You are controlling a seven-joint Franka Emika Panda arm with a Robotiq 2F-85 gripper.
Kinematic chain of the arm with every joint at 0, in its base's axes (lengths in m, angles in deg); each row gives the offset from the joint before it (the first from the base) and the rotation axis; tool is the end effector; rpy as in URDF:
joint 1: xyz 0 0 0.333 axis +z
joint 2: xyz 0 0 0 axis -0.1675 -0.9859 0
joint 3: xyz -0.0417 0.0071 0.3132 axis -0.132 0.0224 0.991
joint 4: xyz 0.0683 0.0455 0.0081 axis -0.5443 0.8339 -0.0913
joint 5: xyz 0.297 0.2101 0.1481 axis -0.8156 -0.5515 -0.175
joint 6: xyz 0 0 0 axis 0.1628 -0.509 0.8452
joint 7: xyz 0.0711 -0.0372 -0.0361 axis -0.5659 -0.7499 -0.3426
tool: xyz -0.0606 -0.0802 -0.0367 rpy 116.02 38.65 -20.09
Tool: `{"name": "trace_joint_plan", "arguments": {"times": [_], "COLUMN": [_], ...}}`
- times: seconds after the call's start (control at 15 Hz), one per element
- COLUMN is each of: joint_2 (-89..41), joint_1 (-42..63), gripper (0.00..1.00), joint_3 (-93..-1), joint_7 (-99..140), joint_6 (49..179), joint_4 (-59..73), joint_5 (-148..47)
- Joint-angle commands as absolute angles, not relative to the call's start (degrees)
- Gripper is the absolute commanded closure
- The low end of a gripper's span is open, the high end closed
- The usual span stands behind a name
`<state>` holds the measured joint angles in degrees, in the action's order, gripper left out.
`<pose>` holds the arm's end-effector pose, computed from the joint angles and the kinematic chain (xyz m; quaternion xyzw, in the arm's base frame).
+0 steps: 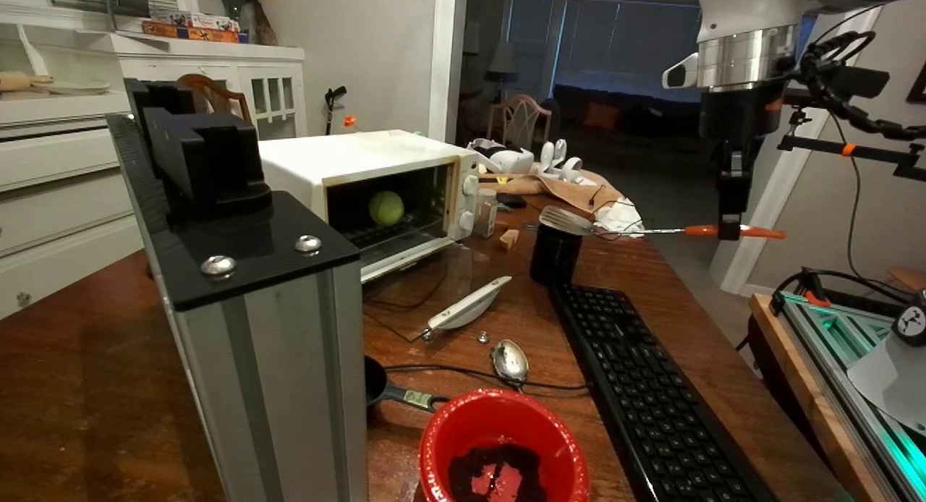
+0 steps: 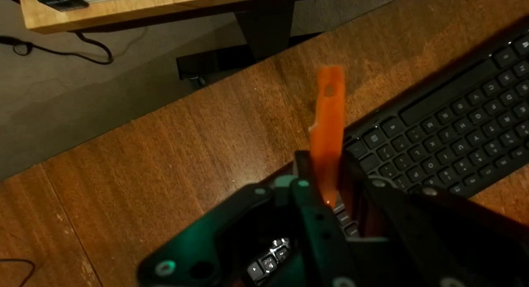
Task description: Use the spatula to push the green ball further into the microwave
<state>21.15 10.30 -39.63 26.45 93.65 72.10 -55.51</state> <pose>0.3287 0.0233 0.3477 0.9896 -0.0703 -0.1242 0.0172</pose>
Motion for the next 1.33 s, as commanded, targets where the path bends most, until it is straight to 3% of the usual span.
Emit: {"name": "trace_joint_plan", "arguments": {"times": [0.0, 0.13, 0.2, 0.73, 1.27], "joint_2": [21.2, 21.2, 21.2, 6.7, -7.6], "joint_1": [10.2, 10.2, 10.2, 11.2, 12.1], "gripper": [0.80, 0.80, 0.95, 0.95, 0.95], "joint_3": [-39.5, -39.5, -39.5, -40.0, -39.1], "joint_7": [26.4, 26.4, 26.4, 25.9, 27.8], "joint_6": [93.5, 93.5, 93.5, 101.0, 99.5], "joint_4": [72.0, 72.0, 72.0, 63.5, 47.5], "joint_5": [-55.6, -55.6, -55.6, -60.2, -59.0]}}
